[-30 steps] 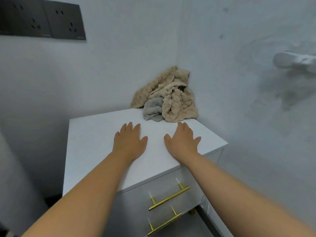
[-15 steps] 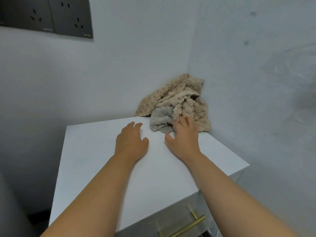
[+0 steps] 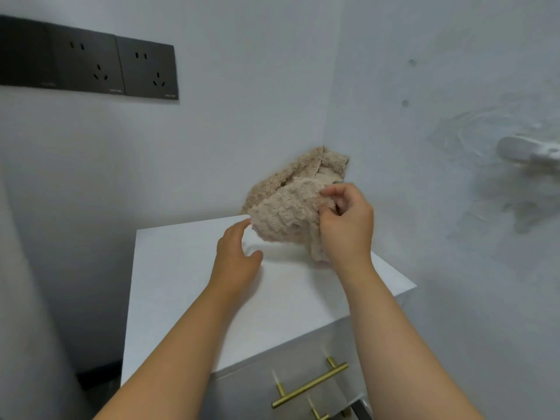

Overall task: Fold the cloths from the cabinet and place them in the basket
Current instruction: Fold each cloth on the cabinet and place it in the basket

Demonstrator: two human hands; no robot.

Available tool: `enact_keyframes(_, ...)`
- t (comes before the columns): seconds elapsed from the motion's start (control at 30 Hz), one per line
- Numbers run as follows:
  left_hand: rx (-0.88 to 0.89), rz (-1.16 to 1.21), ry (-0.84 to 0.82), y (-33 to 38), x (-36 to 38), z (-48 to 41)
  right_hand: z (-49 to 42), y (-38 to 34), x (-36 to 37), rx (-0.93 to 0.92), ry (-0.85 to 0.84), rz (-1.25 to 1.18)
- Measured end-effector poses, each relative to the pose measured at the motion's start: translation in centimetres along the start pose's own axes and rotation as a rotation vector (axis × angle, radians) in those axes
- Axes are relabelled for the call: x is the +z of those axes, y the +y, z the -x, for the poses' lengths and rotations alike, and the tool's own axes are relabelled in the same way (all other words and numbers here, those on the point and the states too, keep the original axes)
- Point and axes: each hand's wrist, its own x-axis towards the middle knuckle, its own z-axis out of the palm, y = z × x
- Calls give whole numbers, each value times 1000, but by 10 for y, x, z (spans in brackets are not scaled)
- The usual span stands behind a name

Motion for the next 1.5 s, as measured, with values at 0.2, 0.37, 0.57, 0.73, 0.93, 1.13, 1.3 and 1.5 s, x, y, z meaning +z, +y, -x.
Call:
enact_keyframes(0.2,-45,308,-150,46,-7,19,12,-22,-21,57,-44,-136)
enact_keyframes(0.37,-94,441,-173,71,-13,30,18,-19,-45,120,137,-130)
enact_keyframes(0.57,-149,659,-343,105,-29,28,11,-25,-69,248,246,-333)
enact_keyframes(0.73,-406,787,-324,107,-23,27,9,-4,-66,326,194,-146)
enact_keyframes(0.93,-602,563,-197,67,-7,29,27,32,-51,471,-179,158)
enact_keyframes(1.13,-615,363,-203,50,-1,31,37,46,-50,588,-259,102)
enact_keyframes(1.3,-473,368,-169,49,2,25,23,33,-58,664,-222,-168)
enact_keyframes(1.5,-376,545,-257,61,-9,20,14,13,-75,636,-337,-560)
